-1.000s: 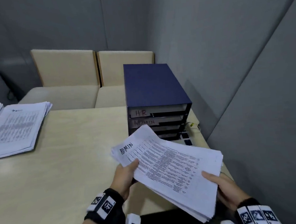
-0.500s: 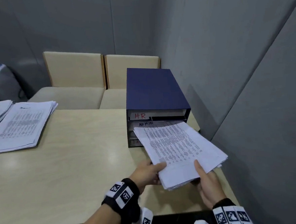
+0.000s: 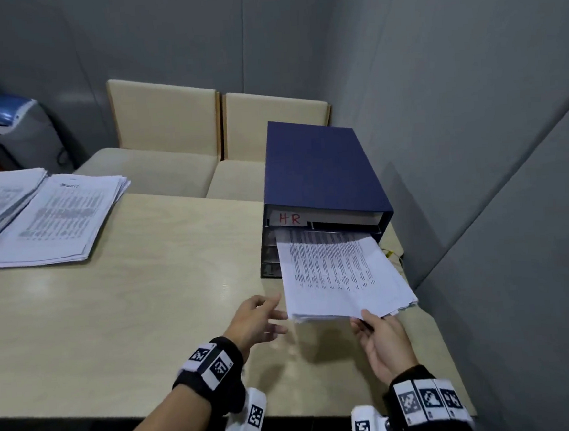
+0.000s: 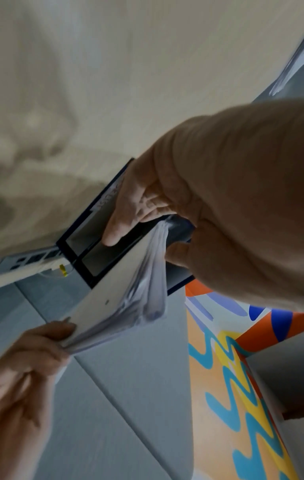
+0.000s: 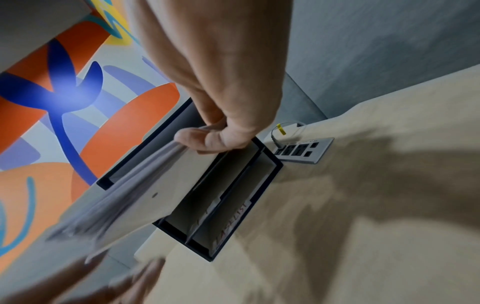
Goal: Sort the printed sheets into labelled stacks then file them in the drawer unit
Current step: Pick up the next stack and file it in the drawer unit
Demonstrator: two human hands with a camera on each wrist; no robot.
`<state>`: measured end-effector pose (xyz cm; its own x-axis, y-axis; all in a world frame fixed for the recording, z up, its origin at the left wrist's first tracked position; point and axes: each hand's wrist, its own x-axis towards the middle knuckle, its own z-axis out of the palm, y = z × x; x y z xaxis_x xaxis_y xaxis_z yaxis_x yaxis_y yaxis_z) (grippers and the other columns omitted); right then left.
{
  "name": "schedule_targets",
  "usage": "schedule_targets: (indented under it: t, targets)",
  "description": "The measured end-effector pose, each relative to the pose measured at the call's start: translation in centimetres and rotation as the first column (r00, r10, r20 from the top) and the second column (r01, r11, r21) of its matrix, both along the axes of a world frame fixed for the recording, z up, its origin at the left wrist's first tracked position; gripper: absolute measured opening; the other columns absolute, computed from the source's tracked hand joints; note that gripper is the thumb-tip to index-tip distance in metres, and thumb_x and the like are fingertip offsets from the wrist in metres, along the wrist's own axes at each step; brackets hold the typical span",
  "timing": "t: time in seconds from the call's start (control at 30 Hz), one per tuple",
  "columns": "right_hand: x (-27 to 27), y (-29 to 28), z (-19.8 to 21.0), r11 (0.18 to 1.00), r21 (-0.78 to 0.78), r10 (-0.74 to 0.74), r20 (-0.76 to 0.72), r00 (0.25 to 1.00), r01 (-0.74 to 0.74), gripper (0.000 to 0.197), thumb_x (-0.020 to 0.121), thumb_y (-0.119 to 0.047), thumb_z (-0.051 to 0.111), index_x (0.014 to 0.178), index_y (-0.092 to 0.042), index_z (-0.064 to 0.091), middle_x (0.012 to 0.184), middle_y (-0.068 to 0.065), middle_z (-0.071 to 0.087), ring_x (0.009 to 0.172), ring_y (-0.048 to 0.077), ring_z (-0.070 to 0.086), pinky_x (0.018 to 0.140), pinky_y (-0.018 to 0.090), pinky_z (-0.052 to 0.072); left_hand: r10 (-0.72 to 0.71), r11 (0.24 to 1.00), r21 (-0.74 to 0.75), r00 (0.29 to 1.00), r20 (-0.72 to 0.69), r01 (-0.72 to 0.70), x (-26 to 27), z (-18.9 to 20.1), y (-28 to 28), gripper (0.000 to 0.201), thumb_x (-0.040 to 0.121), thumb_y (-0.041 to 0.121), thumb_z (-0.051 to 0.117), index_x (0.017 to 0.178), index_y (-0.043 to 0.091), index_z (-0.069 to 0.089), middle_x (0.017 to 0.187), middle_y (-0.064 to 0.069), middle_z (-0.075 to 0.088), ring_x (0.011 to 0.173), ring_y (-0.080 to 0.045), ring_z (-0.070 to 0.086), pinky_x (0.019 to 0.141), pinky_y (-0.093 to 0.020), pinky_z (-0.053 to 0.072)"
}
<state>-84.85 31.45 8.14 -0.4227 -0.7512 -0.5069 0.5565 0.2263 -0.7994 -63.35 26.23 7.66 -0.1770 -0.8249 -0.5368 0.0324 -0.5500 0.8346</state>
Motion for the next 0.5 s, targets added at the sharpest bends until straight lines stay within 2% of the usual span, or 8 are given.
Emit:
schedule_targets:
  t: [0.07,0.13,0.23,0.3,0.37,0.43,0.5]
  targets:
    - [0.4,-2.2,0.4,1.0,-0.007,-0.022,-0.005,1.0,0.022,0.014,0.103,0.005,0.047,0.115,0.002,0.053,0.085,0.014,0.058,0.055,0.013,0.065,0.047,0.017,0.054,0.018,0.999,0.032,0.999,0.041,-0.019,2.3,-1.0,0.3,0.036,0.099,0.033,0.058,0.113,0.0,0.057,0.092,-0.011,0.069,0.06,-0.02,0.064,0.054,-0.023,0.045]
    - [0.9,-4.7,1.0,1.0,0.0,-0.029,-0.011,1.0,0.029,0.014,0.103,0.002,0.049,0.116,0.003,0.052,0.086,0.013,0.058,0.064,0.015,0.063,0.048,0.016,0.055,0.032,0.997,0.066,0.995,0.094,-0.038,4.9,-2.2,0.8,0.034,0.098,0.029,0.061,0.113,-0.001,0.058,0.091,-0.011,0.069,0.058,-0.018,0.064,0.055,-0.023,0.044]
    - [2.2,-8.4,2.0,0.995,0.07,-0.07,-0.002,0.998,0.07,0.001,0.1,0.002,0.056,0.101,0.002,0.057,0.088,0.013,0.061,0.074,0.017,0.062,0.052,0.017,0.059,0.069,0.991,0.103,0.984,0.165,-0.087,9.1,-4.1,1.6,0.037,0.098,0.023,0.062,0.115,-0.01,0.057,0.091,-0.013,0.069,0.059,-0.019,0.062,0.055,-0.024,0.043]
    - [3.1,-10.6,2.0,0.988,0.108,-0.103,-0.034,0.994,0.107,0.009,0.097,-0.003,0.064,0.092,0.002,0.06,0.087,0.011,0.066,0.073,0.013,0.067,0.055,0.017,0.059,0.094,0.985,0.123,0.974,0.204,-0.121,11.9,-5.1,2.1,0.038,0.098,0.02,0.061,0.116,-0.014,0.056,0.093,-0.016,0.069,0.058,-0.02,0.062,0.054,-0.024,0.042]
    - [4.2,-12.4,2.1,0.986,0.086,-0.139,-0.044,0.989,0.142,0.015,0.093,-0.007,0.071,0.085,0.002,0.062,0.091,0.008,0.072,0.078,0.012,0.072,0.067,0.018,0.061,0.11,0.98,0.138,0.966,0.233,-0.145,14.5,-5.4,2.6,0.037,0.099,0.017,0.06,0.114,-0.016,0.056,0.095,-0.019,0.068,0.058,-0.021,0.061,0.048,-0.022,0.043]
    - [5.7,-13.8,2.0,0.981,-0.005,-0.194,0.003,0.981,0.194,0.009,0.09,0.001,0.071,0.089,0.005,0.063,0.101,0.012,0.072,0.096,0.019,0.072,0.084,0.024,0.06,0.135,0.972,0.153,0.961,0.242,-0.175,17.1,-5.5,2.9,0.028,0.099,0.012,0.058,0.106,-0.015,0.056,0.092,-0.022,0.064,0.058,-0.025,0.057,0.041,-0.02,0.044]
    - [7.8,-14.3,1.5,0.974,-0.048,-0.224,-0.024,0.974,0.222,0.012,0.089,0.009,0.067,0.099,0.005,0.064,0.088,0.011,0.073,0.101,0.023,0.07,0.086,0.025,0.06,0.186,0.957,0.18,0.959,0.216,-0.226,19.8,-5.7,2.8,0.014,0.1,0.004,0.055,0.099,-0.009,0.053,0.083,-0.024,0.059,0.06,-0.026,0.052,0.036,-0.021,0.043]
